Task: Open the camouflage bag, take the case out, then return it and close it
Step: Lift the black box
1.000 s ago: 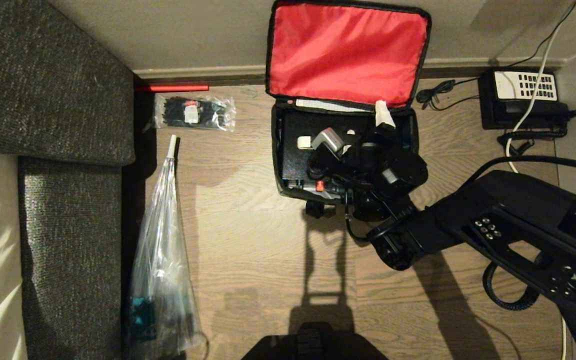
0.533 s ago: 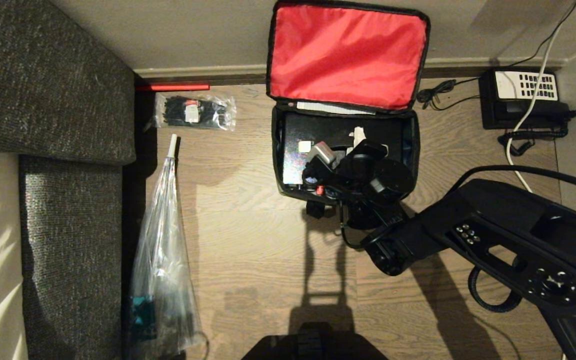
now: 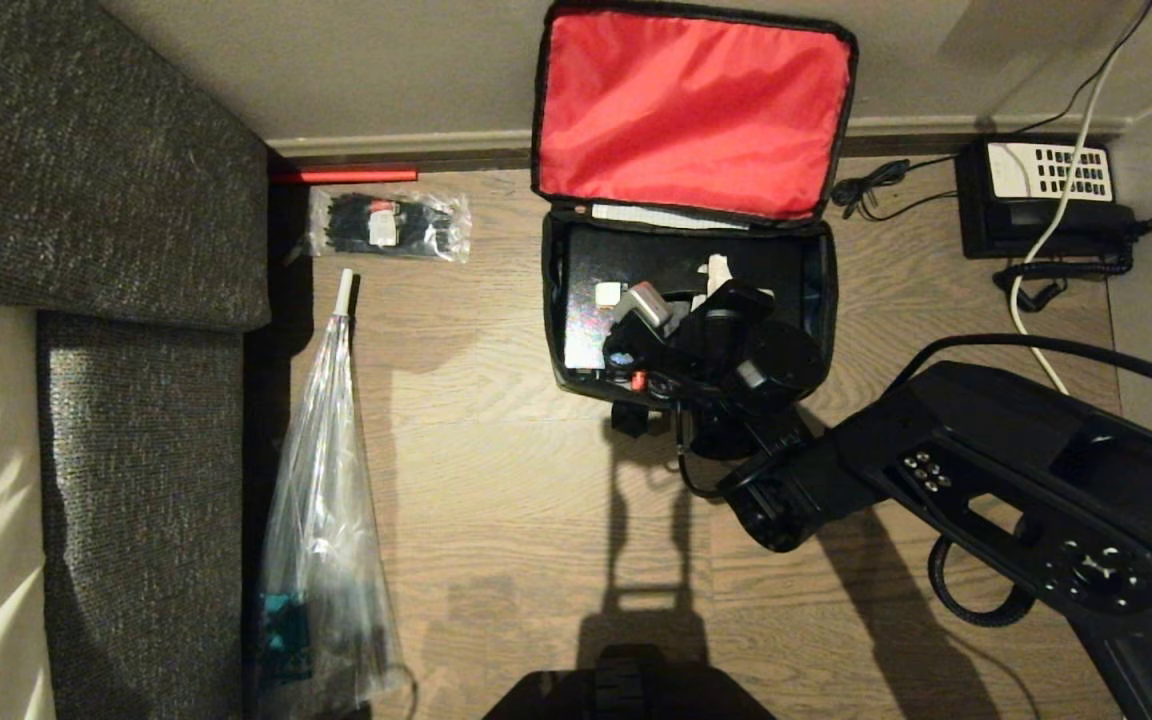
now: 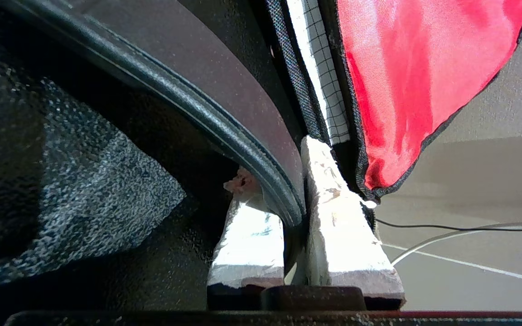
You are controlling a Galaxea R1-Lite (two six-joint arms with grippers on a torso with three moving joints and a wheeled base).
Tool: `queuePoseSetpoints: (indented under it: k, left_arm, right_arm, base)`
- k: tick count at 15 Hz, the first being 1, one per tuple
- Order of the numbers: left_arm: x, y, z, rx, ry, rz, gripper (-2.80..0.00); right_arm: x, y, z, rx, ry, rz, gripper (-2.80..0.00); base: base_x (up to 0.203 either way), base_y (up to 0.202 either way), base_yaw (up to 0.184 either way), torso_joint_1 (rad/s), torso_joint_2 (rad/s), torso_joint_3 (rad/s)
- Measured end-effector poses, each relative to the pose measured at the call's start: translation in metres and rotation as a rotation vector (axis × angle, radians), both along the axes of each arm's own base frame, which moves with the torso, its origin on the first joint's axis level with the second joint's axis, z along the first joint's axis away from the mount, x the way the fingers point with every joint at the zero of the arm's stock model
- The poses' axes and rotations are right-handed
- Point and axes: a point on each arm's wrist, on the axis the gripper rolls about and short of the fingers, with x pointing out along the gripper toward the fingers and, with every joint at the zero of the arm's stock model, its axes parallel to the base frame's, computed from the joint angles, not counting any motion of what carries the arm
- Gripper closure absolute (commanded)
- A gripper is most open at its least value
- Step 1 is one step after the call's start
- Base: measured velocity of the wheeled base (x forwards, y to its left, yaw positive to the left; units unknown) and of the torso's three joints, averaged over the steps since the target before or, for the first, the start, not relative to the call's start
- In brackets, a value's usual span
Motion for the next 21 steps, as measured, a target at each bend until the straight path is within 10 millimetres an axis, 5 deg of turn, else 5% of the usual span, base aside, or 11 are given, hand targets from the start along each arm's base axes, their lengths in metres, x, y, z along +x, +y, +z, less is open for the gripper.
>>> queuePoseSetpoints:
  k: [13, 21]
  left_arm:
    - [0.000, 0.000, 0.000, 0.000, 0.000, 0.001, 0.00]
    - [0.000, 0.000, 0.000, 0.000, -0.001, 0.001, 0.00]
  right_arm:
    - [-0.042, 0.005, 0.080, -0.014, -0.092, 0.008, 0.00]
    - [-0.062, 0.007, 0.105, -0.003, -0.130, 0.031, 0.00]
  base:
    - [0.000, 0.000, 0.000, 0.000, 0.00, 0.000]
    - [0.000, 0.000, 0.000, 0.000, 0.00, 0.000]
